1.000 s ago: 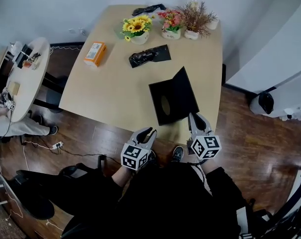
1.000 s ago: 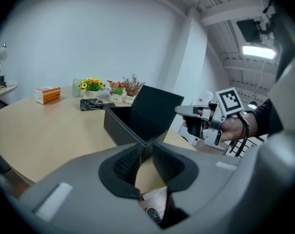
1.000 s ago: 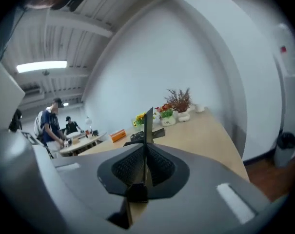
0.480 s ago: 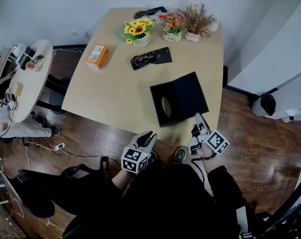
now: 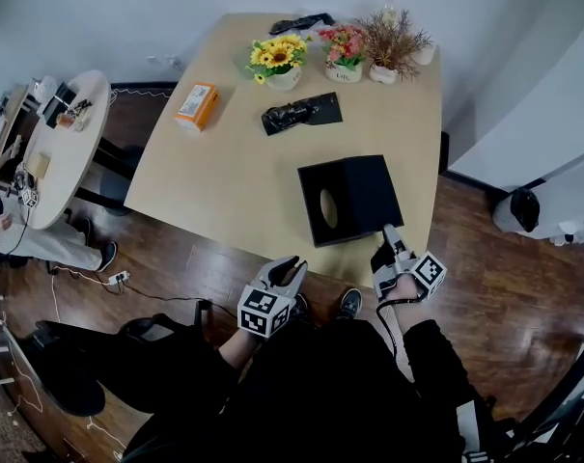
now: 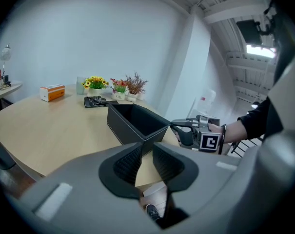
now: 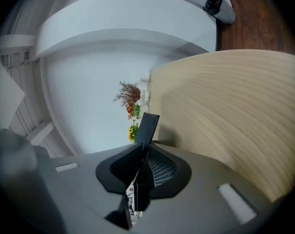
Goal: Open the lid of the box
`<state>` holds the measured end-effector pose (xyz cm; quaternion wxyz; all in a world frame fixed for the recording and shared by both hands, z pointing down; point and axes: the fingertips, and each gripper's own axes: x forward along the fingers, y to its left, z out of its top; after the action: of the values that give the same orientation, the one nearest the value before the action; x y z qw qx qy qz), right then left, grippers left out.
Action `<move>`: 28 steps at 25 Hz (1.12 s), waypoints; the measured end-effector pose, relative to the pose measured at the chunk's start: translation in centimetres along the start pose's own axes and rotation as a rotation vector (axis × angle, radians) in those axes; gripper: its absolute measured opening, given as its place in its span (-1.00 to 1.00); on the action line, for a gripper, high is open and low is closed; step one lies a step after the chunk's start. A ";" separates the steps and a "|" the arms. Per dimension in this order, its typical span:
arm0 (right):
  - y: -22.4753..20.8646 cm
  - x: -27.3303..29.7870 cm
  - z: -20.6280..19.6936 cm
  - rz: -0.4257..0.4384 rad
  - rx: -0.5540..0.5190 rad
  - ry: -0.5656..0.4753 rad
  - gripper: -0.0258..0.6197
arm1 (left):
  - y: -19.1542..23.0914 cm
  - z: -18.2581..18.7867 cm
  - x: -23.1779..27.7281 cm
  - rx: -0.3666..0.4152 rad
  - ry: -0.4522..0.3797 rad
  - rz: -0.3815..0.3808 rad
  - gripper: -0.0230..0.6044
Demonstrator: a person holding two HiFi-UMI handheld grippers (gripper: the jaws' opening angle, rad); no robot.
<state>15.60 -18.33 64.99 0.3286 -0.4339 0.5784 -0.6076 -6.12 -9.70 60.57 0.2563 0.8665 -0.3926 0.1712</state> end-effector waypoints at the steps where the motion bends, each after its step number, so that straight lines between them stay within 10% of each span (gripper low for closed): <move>1: 0.0 0.0 0.0 0.006 0.015 0.000 -0.78 | 0.0 0.0 0.0 -0.003 -0.001 0.001 -0.76; 19: -2.1 -1.5 -1.1 -0.160 -0.108 0.101 -0.50 | -0.4 0.3 0.1 -0.006 -0.017 -0.016 -0.76; 28: 8.1 -0.8 -0.1 -0.135 -0.546 0.066 -0.72 | 1.7 6.3 -0.9 -0.067 -0.141 0.069 -0.76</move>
<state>14.95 -18.48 56.84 0.1394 -0.5238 0.7009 -0.4636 -7.41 -13.77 55.56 0.2509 0.8533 -0.4447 0.1053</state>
